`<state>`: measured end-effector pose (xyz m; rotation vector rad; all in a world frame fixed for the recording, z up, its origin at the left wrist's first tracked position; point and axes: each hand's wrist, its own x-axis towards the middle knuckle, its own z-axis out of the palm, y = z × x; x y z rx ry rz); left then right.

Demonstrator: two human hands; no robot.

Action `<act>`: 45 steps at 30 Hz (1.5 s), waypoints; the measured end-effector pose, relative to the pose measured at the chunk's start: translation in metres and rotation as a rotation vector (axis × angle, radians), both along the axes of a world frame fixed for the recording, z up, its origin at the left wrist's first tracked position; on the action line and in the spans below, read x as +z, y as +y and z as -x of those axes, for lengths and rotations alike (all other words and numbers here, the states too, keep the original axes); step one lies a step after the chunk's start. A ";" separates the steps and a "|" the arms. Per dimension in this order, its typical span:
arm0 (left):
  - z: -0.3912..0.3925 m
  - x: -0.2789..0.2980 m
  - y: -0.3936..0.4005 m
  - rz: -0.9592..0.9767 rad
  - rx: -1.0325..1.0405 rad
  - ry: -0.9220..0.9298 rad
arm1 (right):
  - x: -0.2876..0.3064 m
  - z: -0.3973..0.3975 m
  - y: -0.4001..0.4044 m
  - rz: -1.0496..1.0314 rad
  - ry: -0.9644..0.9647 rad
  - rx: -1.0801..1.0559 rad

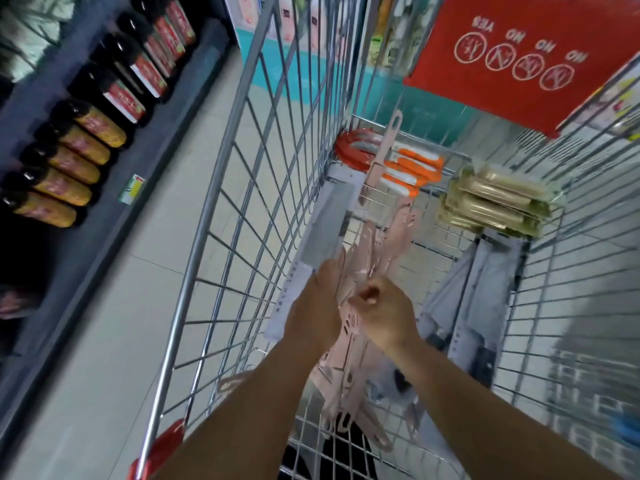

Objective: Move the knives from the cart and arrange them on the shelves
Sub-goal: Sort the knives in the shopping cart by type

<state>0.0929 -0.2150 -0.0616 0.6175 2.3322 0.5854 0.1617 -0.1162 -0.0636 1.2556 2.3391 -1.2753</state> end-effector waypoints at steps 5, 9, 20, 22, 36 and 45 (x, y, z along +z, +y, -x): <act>-0.012 -0.009 0.004 0.101 -0.114 -0.029 | -0.005 -0.021 -0.006 0.049 -0.182 0.079; -0.009 0.001 0.007 0.145 -0.071 0.039 | -0.007 -0.011 0.006 -0.019 -0.210 0.161; 0.063 0.014 0.079 0.046 -0.107 0.165 | 0.020 0.105 0.105 -0.226 0.111 0.093; 0.081 0.014 0.097 0.030 -0.077 0.149 | 0.022 0.129 0.125 -0.282 0.137 0.091; 0.129 0.004 0.153 -0.224 0.239 -0.123 | 0.011 0.193 0.185 -0.409 0.347 0.014; 0.108 0.030 0.140 -0.483 0.774 -0.614 | 0.027 0.098 0.112 -0.380 0.716 0.188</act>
